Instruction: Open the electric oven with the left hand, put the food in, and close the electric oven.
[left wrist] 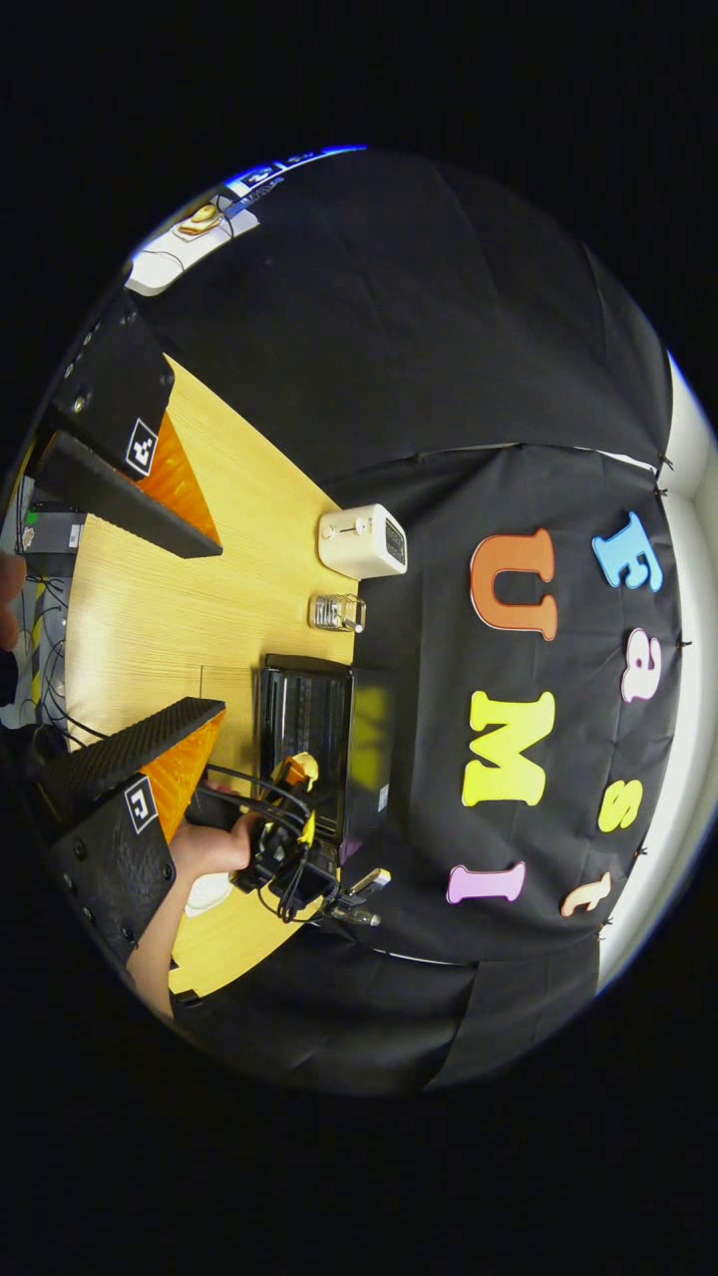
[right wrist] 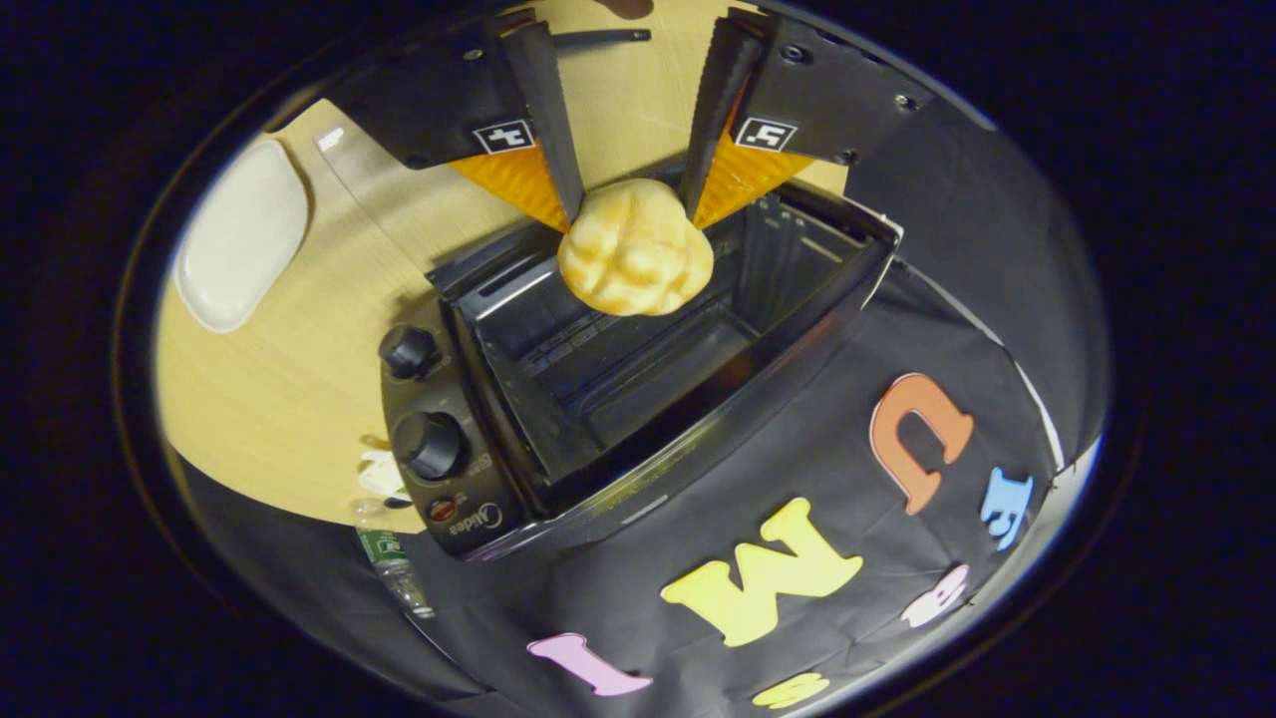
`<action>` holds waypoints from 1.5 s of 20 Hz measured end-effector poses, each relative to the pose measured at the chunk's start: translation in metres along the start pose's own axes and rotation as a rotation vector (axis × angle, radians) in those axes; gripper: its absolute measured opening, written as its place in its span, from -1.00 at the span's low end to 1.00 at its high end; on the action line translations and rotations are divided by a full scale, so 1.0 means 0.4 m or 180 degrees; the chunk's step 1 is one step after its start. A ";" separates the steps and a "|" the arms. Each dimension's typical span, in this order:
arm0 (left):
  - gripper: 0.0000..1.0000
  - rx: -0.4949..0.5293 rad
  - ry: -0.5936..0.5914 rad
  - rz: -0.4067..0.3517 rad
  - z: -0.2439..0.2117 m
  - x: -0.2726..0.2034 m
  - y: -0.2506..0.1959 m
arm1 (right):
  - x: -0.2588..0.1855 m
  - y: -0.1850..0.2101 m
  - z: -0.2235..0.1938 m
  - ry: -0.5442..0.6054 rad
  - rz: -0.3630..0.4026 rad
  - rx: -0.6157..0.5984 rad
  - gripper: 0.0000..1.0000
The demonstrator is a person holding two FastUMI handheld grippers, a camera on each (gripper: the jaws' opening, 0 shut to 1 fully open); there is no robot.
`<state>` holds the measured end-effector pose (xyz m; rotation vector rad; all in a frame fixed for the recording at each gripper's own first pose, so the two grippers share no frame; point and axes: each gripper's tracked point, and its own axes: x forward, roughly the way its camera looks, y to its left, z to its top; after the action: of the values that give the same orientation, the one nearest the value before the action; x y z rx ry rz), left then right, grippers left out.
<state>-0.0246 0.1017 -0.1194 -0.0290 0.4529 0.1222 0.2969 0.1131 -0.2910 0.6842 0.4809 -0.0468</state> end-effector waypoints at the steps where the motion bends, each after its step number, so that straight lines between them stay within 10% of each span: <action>1: 0.87 -0.0002 0.0029 0.0021 -0.005 0.000 0.007 | 0.024 0.004 0.009 -0.0027 -0.0021 0.0018 0.17; 10: 0.87 -0.0036 0.0161 0.0149 -0.026 -0.003 0.051 | 0.171 -0.015 0.066 -0.0267 -0.0297 0.0023 0.18; 18: 0.87 -0.0120 0.0141 0.0175 -0.022 -0.013 0.064 | 0.166 0.030 0.039 -0.0232 -0.0215 -0.0115 0.60; 30: 0.87 -0.0324 -0.0016 0.0074 -0.031 -0.055 0.040 | -0.139 0.043 -0.068 0.0029 0.0017 -0.0320 0.69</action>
<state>-0.0516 0.1146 -0.1209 -0.1234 0.4419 0.1680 0.2396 0.1367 -0.2744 0.5874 0.4870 -0.0142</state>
